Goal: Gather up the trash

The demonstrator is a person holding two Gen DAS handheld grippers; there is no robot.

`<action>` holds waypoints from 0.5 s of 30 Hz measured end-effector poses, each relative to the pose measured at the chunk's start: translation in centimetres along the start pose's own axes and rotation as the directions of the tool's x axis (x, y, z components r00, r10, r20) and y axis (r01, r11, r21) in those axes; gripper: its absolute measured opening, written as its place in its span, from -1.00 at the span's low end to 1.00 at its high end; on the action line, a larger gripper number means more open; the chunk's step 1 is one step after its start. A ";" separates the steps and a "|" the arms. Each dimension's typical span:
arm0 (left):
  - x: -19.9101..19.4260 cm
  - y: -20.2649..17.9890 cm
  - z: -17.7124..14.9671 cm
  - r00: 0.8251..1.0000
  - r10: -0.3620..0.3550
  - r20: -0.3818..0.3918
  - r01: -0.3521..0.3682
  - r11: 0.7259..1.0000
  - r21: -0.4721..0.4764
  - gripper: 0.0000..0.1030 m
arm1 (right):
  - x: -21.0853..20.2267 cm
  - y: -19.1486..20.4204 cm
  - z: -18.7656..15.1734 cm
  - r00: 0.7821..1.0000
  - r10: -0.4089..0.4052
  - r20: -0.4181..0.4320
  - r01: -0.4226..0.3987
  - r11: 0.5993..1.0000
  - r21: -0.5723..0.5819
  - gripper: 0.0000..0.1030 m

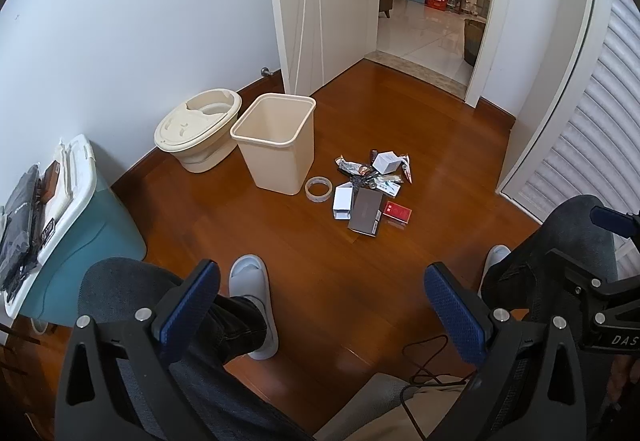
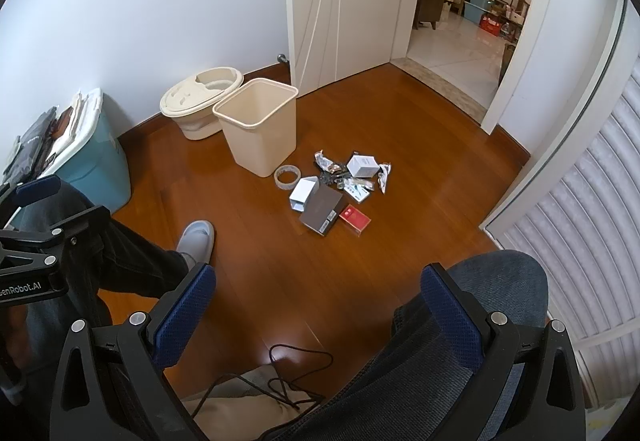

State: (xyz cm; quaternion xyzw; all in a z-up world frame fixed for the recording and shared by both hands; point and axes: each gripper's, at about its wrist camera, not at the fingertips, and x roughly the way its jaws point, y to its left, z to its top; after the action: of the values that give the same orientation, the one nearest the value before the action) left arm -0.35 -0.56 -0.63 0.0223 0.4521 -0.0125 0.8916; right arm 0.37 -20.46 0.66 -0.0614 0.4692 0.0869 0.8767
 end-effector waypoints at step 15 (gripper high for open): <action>-0.3 0.1 0.0 1.000 -0.023 0.012 0.022 1.000 0.006 1.00 | 0.2 -0.1 -0.1 1.000 0.001 -0.001 -0.001 1.000 -0.001 1.00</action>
State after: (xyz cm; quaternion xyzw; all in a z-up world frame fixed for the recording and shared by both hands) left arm -0.58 -0.50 -0.38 0.0197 0.4468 -0.0239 0.8941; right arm 0.43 -20.53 0.45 -0.0618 0.4698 0.0876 0.8763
